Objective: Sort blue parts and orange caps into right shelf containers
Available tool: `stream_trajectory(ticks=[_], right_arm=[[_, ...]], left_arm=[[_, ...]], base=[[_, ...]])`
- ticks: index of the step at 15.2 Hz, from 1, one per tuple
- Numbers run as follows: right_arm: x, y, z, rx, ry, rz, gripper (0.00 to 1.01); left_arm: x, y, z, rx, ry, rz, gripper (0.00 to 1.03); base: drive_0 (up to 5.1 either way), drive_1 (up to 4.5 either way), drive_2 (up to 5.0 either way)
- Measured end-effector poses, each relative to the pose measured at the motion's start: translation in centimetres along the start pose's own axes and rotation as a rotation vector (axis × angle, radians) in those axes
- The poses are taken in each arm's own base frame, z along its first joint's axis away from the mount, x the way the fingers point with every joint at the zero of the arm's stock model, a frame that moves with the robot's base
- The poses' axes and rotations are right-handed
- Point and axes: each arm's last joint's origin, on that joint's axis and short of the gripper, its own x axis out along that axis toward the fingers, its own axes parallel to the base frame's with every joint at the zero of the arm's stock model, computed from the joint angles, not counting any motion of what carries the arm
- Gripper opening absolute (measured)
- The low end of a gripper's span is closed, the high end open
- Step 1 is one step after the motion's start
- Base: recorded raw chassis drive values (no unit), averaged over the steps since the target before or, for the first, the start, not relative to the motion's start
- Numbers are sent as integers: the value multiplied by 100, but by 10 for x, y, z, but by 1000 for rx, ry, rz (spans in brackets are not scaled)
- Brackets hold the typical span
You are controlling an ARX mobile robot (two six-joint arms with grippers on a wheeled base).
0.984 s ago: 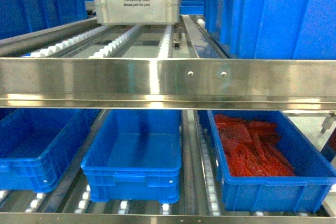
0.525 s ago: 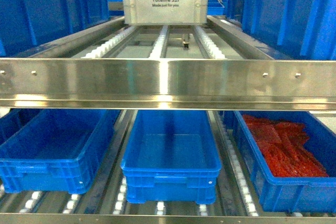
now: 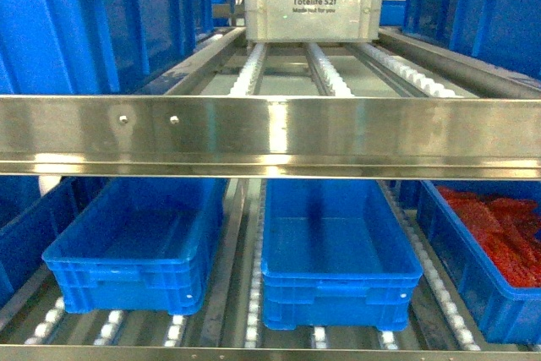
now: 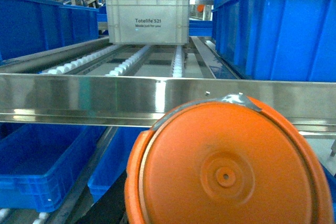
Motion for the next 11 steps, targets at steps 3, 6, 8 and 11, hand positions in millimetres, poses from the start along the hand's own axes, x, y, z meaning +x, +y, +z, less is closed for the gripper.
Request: stream_trajectory(ticks=[3, 6, 8, 11], right_arm=[[0, 0, 0, 0, 0, -1, 43], [0, 0, 0, 0, 1, 0, 43], [0, 0, 0, 0, 0, 0, 43], [0, 0, 0, 0, 2, 3, 43]], left_arm=[[0, 0, 0, 0, -2, 1, 42], [0, 0, 0, 0, 0, 0, 42], [0, 0, 0, 0, -2, 1, 42], [0, 0, 0, 0, -2, 4, 42]], base=[[-495, 250, 250], [-495, 251, 251], [-495, 251, 251], [-495, 251, 251]])
